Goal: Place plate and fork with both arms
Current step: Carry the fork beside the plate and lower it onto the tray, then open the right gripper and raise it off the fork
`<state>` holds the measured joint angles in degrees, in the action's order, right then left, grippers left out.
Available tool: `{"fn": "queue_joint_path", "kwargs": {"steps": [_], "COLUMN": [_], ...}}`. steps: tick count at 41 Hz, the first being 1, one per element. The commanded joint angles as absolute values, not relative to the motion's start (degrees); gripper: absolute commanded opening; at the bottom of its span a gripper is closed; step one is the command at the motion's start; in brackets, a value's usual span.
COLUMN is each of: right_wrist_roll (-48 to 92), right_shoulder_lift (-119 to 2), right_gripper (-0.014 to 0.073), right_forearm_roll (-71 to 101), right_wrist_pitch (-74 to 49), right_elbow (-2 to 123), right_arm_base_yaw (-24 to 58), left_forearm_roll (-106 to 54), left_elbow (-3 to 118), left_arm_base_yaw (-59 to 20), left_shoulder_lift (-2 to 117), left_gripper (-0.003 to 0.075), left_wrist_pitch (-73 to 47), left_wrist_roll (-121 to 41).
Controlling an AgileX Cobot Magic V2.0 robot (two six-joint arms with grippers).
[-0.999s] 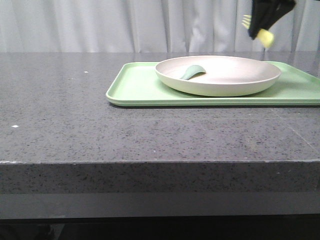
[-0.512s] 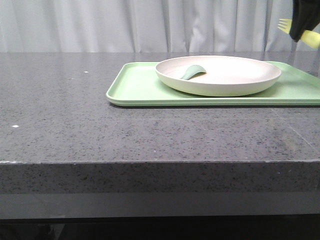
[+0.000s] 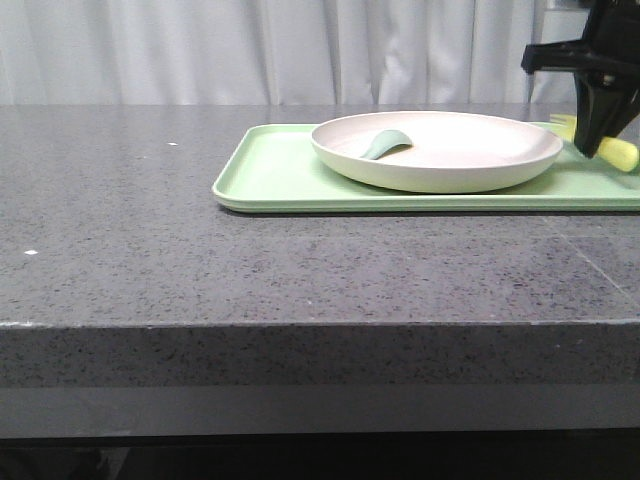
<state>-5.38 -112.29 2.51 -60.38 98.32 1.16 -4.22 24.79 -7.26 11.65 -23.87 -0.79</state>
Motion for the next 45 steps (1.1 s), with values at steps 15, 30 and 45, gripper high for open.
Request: {"fn": "queue_joint_path", "kwargs": {"steps": [15,30,45], "right_wrist_roll": [-4.65,-4.65,-4.65], "right_shoulder_lift": [-109.66,-109.6,-108.74], "right_gripper": [0.0139,0.0307,0.0364], "right_forearm_roll": [2.23,2.23,2.23], "right_wrist_pitch": [-59.32,-59.88,-61.33], "right_elbow": [100.09,100.16,102.36], "right_arm_base_yaw": [0.8,0.8,0.8], "left_forearm_roll": [-4.32,-4.32,-4.32], "left_elbow": [26.46,26.46,26.46], "left_arm_base_yaw": [-7.1,-7.1,-7.1], "left_shoulder_lift": [12.34,12.34,12.34], "left_gripper": [-0.0018,-0.0018,-0.0018], "left_wrist_pitch": [-19.43,-19.43,-19.43], "left_wrist_roll": [-0.63,-0.63,-0.63]}}
